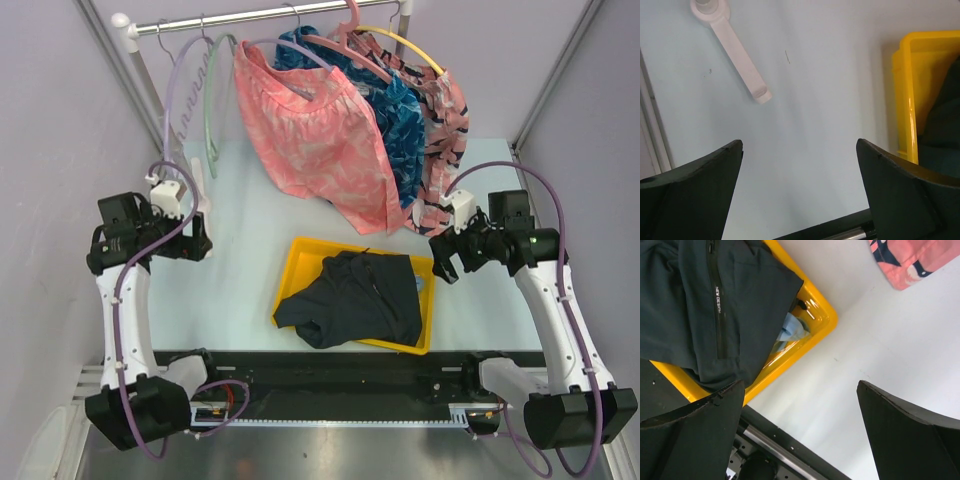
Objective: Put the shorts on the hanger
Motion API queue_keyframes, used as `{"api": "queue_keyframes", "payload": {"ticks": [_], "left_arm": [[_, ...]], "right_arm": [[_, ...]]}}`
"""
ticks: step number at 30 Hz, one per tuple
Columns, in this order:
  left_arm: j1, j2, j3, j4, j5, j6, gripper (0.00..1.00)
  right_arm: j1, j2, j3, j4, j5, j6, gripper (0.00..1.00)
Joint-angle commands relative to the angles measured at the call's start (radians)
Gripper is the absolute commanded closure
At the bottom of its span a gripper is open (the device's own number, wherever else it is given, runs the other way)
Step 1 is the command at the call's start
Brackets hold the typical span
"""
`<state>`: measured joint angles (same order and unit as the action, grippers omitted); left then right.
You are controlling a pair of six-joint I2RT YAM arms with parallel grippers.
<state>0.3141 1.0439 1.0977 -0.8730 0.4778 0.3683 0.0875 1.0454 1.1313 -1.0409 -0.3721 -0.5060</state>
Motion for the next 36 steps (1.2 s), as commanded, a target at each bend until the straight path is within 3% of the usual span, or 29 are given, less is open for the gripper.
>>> {"api": "queue_keyframes", "payload": {"ticks": [1,6,13,16,17,21,27,36], "left_arm": [[-0.009,-0.111,0.016,0.065,0.038,0.009,0.0],[-0.012,-0.162,0.034,0.086,0.088,-0.003,0.0],[-0.081,-0.113,0.11,0.118,0.14,0.026,0.0],[-0.214,-0.16,0.061,0.118,0.07,0.139,0.0],[-0.304,-0.206,0.012,0.117,0.039,0.209,0.0],[-0.478,-0.295,-0.085,0.098,-0.042,0.276,0.0],[-0.546,-0.291,-0.153,0.081,-0.016,0.281,0.0],[-0.59,-0.282,-0.196,0.143,-0.045,0.23,0.0]], "right_arm": [[0.009,-0.019,0.01,0.055,-0.014,-0.017,0.0],[0.027,-0.004,0.005,0.07,-0.042,0.009,0.0],[0.043,0.047,-0.054,0.165,-0.091,0.02,0.0],[0.073,0.094,-0.079,0.215,-0.105,0.029,0.0],[0.095,0.106,-0.084,0.244,-0.094,0.034,0.0],[0.168,0.188,-0.097,0.298,-0.074,0.044,0.0],[0.338,0.294,-0.102,0.432,0.011,0.046,0.0],[0.46,0.456,-0.099,0.513,0.098,-0.035,0.04]]}}
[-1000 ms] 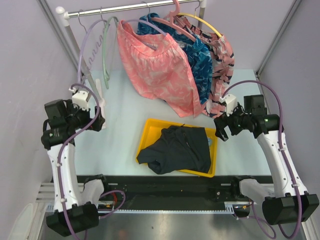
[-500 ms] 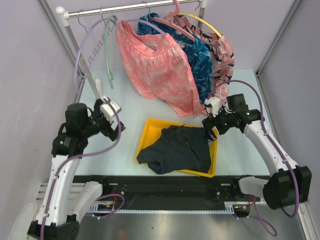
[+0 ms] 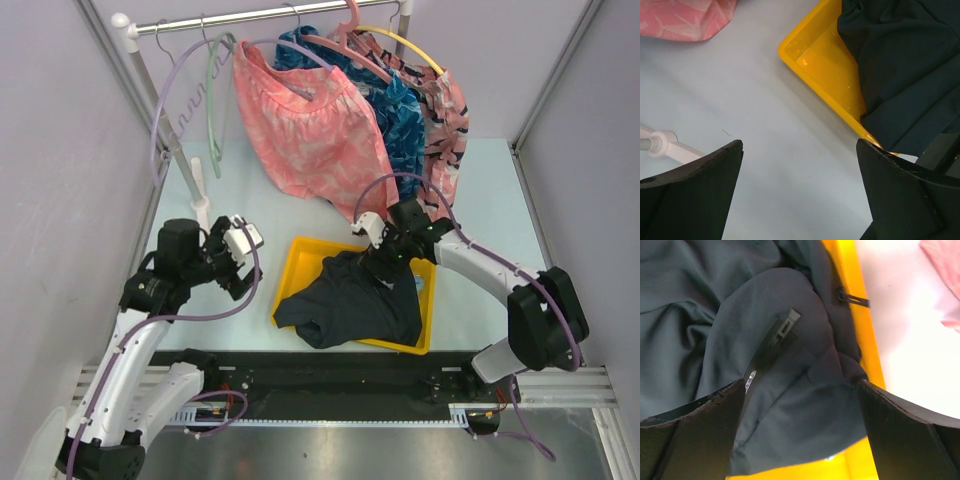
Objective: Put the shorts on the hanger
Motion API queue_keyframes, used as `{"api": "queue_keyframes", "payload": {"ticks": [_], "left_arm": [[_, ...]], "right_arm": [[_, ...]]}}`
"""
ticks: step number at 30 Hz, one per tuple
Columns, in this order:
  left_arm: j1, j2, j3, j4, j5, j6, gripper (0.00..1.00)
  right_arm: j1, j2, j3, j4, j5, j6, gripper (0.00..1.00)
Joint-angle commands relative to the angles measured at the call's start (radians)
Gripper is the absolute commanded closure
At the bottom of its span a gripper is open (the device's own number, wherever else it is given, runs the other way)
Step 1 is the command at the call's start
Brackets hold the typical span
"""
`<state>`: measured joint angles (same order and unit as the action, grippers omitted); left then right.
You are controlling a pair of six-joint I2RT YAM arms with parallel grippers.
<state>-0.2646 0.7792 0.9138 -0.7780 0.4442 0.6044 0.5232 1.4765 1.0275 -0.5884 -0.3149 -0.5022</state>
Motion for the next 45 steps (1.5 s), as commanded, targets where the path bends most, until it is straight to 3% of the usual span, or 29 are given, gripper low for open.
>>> {"api": "queue_keyframes", "payload": {"ticks": [1,3,4,5,6,8,19,23,27,33,40,45], "left_arm": [[-0.012,-0.02,-0.018,0.046,-0.016,-0.008,0.0],[-0.015,-0.026,-0.024,0.042,-0.013,-0.009,0.0],[-0.015,-0.026,-0.024,0.034,-0.007,-0.012,0.0],[-0.018,-0.027,-0.027,0.031,-0.007,-0.014,0.0],[-0.019,-0.028,-0.027,0.029,-0.004,-0.015,0.0],[-0.025,-0.026,-0.021,0.026,0.002,-0.017,0.0],[-0.154,0.054,0.023,0.072,0.039,-0.046,0.0],[-0.277,0.078,0.005,0.143,-0.007,-0.06,0.0],[-0.312,0.141,0.052,0.23,0.005,-0.139,0.0],[-0.38,0.245,0.171,0.37,-0.018,-0.196,0.0],[-0.432,0.396,0.31,0.416,0.059,-0.194,0.0],[-0.538,0.457,0.218,0.417,0.08,-0.113,0.06]], "right_arm": [[0.032,0.028,0.005,0.062,0.039,-0.039,0.15],[0.041,0.019,0.005,0.056,0.039,-0.039,0.33],[0.043,0.009,0.005,0.05,0.033,-0.038,0.55],[0.049,-0.004,0.008,0.044,0.031,-0.038,0.66],[0.049,-0.04,0.016,0.036,0.03,-0.038,0.86],[0.051,-0.091,0.029,0.025,0.028,-0.03,1.0],[0.037,-0.478,0.147,0.064,0.091,0.036,1.0],[0.041,-0.544,0.196,0.108,0.137,0.089,1.0],[0.057,-0.596,0.238,0.151,0.116,0.096,1.0],[0.132,-0.628,0.298,0.108,0.034,-0.028,1.0],[0.227,-0.645,0.315,-0.177,-0.024,-0.228,1.0],[0.253,-0.645,0.255,-0.504,-0.093,-0.396,1.0]]}}
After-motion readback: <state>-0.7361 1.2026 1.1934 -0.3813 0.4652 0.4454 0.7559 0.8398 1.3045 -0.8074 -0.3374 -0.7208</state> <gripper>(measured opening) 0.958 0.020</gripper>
